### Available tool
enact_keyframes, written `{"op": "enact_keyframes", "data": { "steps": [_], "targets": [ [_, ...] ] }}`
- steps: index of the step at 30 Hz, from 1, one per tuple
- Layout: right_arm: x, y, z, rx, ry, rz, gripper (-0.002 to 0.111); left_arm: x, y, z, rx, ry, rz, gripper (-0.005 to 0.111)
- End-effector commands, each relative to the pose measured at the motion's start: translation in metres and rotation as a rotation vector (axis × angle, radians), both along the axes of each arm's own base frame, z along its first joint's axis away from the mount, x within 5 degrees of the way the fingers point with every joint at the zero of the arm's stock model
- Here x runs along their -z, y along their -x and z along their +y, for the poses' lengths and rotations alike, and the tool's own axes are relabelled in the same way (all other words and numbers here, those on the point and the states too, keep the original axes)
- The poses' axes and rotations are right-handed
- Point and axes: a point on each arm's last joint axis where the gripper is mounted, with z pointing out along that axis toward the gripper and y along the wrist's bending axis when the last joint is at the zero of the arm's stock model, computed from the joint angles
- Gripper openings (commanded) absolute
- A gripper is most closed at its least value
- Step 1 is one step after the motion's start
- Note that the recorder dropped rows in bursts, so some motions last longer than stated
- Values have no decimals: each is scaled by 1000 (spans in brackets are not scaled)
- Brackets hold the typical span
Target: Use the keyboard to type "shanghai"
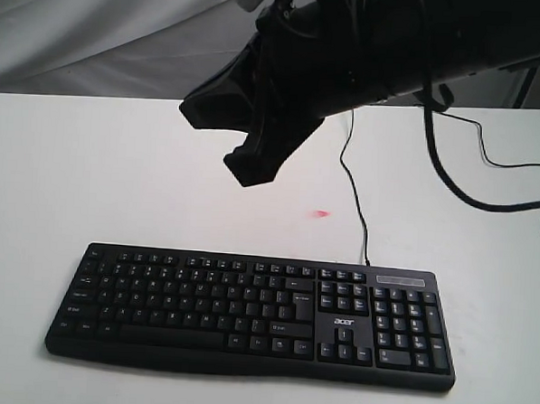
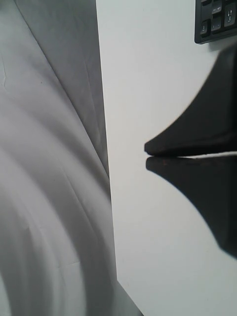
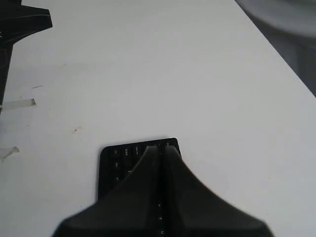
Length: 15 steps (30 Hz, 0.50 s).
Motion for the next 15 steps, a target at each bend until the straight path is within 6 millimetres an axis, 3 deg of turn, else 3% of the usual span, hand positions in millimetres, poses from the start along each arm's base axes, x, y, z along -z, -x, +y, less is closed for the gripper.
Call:
{"op": "enact_keyframes", "data": {
  "steps": [1, 4, 10, 15],
  "targets": [
    [-19, -3, -11, 79, 62, -156, 0, 2, 0, 0, 4, 4, 4, 1],
    [-37, 4, -22, 117, 144, -282, 0, 2, 0, 0, 4, 4, 4, 1],
    [-75, 42, -51, 245, 265, -386, 0, 2, 0, 0, 4, 4, 4, 1],
    [-105, 78, -89, 659, 116, -298, 0, 2, 0, 0, 4, 4, 4, 1]
  ]
}}
